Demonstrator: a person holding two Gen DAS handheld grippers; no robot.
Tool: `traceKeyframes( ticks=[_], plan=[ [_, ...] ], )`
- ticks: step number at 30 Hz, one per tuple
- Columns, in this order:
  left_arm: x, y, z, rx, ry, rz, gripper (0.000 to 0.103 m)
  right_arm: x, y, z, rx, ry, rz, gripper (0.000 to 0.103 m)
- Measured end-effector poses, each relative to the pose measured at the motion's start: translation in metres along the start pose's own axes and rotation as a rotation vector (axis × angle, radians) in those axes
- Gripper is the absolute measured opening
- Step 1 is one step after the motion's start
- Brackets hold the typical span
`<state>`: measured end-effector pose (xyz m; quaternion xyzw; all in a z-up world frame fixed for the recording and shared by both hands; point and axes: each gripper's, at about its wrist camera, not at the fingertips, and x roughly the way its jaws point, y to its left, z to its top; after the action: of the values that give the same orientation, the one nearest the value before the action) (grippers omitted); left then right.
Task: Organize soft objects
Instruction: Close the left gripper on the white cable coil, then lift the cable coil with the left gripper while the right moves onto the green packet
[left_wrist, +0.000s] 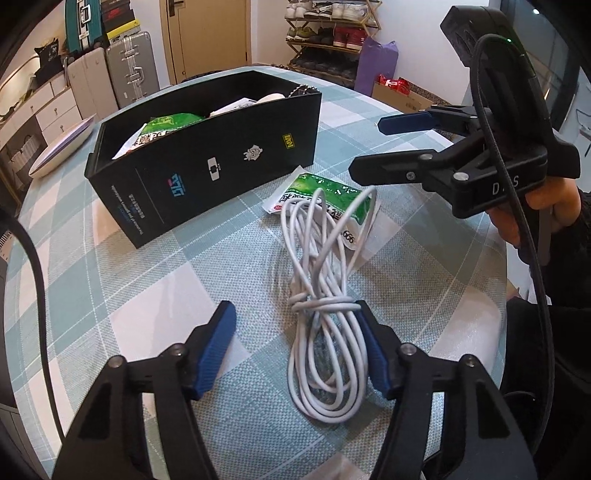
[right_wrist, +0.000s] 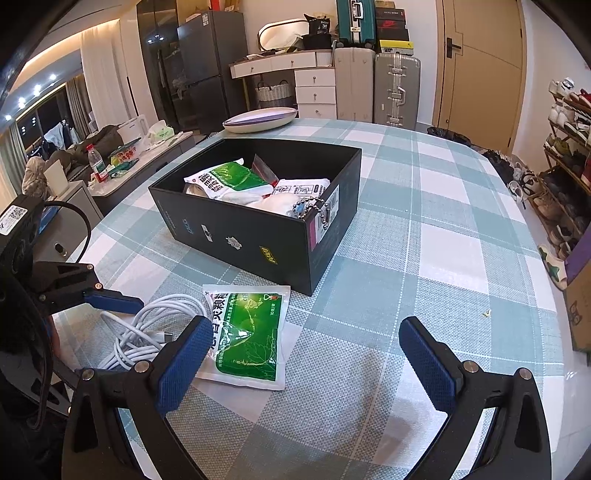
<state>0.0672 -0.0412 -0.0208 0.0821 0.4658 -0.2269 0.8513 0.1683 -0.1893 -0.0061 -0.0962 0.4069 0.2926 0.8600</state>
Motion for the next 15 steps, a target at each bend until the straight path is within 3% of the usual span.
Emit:
traceKeyframes(
  ticks=[2, 4, 15],
  plan=[
    [-0.001, 0.002, 0.000, -0.011, -0.007, -0.022, 0.048, 0.000, 0.000, -0.001, 0.000, -0.001, 0.003, 0.102],
    [-0.001, 0.004, 0.000, -0.022, -0.014, -0.038, 0.030, 0.000, 0.001, -0.001, -0.002, 0.000, 0.005, 0.102],
    [-0.016, 0.022, 0.007, -0.102, -0.091, -0.001, 0.029, 0.008, 0.015, -0.002, -0.018, 0.026, 0.033, 0.102]
  ],
)
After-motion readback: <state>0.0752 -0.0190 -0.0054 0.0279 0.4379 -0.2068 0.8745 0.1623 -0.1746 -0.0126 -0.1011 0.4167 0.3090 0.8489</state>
